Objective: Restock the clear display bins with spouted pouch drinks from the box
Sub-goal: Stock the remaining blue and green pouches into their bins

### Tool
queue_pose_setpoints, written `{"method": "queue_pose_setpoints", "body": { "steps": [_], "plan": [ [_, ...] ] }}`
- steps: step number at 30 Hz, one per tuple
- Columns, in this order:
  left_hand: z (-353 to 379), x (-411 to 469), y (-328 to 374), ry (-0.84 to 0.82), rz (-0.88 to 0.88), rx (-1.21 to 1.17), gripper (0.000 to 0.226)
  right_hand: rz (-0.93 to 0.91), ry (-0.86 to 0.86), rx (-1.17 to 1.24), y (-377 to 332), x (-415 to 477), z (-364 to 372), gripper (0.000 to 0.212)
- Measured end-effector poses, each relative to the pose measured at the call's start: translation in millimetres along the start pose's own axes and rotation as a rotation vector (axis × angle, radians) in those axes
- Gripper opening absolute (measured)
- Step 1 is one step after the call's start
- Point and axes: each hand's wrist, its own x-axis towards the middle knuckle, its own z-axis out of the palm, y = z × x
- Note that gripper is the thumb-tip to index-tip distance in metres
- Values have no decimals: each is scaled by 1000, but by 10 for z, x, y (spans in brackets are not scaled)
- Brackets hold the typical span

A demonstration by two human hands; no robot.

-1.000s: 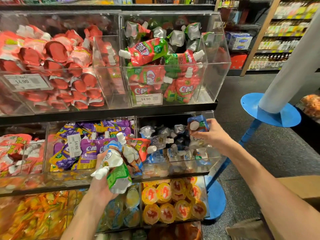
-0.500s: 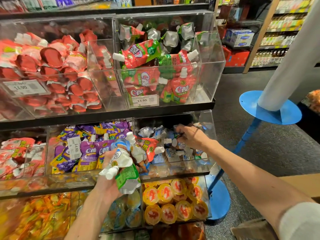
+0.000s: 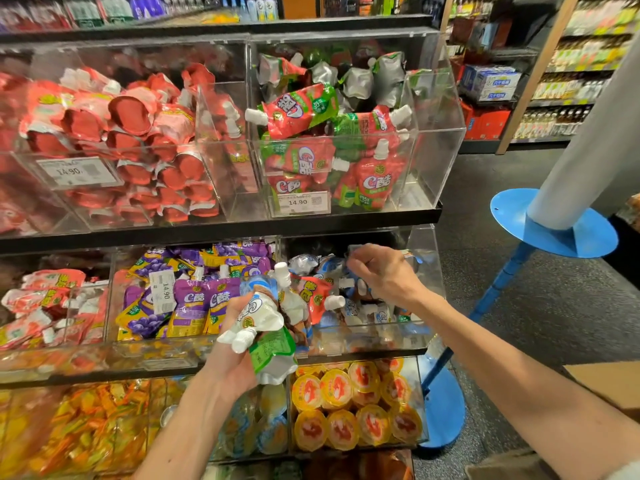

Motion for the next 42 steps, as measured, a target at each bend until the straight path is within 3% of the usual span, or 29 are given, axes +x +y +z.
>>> {"method": "queue_pose_setpoints", "body": {
  "steps": [3, 5, 8, 10, 13, 16, 17, 21, 26, 28, 30, 33, 34, 37, 39, 41, 42],
  "plan": [
    [59, 45, 10, -53, 37, -17, 58, 58, -379, 245, -522, -199, 42, 30],
    [103, 82, 39, -120, 42, -56, 55, 120, -427, 411, -662, -257, 115, 35],
    [99, 130, 126, -137, 65, -24, 41, 245, -319, 581, -703, -287, 141, 47],
    [144, 71, 175, -275, 54, -42, 27, 266, -276, 628, -713, -327, 145, 44],
    [58, 97, 223, -245, 62, -66, 53, 236, -165, 671, -792, -351, 107, 32],
    [45, 84, 435, -197, 124, -69, 33, 188, -56, 688, -950, -300, -57, 28],
    [104, 43, 532, -254, 99, -100, 32, 164, -39, 686, -1016, -279, -118, 28],
    [267, -146, 923, -524, 33, -131, 71, 33, -16, 659, -1272, -199, -262, 42],
    [311, -268, 1260, -551, 31, -216, 46, 10, 80, 628, -1603, -79, -306, 53],
    [307, -346, 1323, -568, -18, -183, 58, -16, 157, 615, -1723, -23, -326, 51],
    [315, -482, 1348, -525, 146, 37, 75, -34, 218, 654, -1857, 49, -313, 55],
    [318, -492, 1454, -497, 379, 146, 57, -36, 278, 883, -2093, 184, -184, 56],
    [256, -554, 1485, -581, 397, 124, 57, -42, 290, 929, -2184, 222, -112, 51],
    [26, -839, 1537, -667, 369, 59, 93, -51, 223, 961, -2456, 303, 190, 39],
    [-36, -1063, 1479, -831, 357, 20, 91, -42, 173, 935, -2642, 349, 474, 36],
    [-73, -1153, 1487, -799, 478, 18, 82, -46, 180, 901, -2833, 428, 743, 34],
    [-127, -1166, 1497, -755, 457, 3, 82, -45, 194, 888, -2934, 462, 853, 34]
  ]
}}
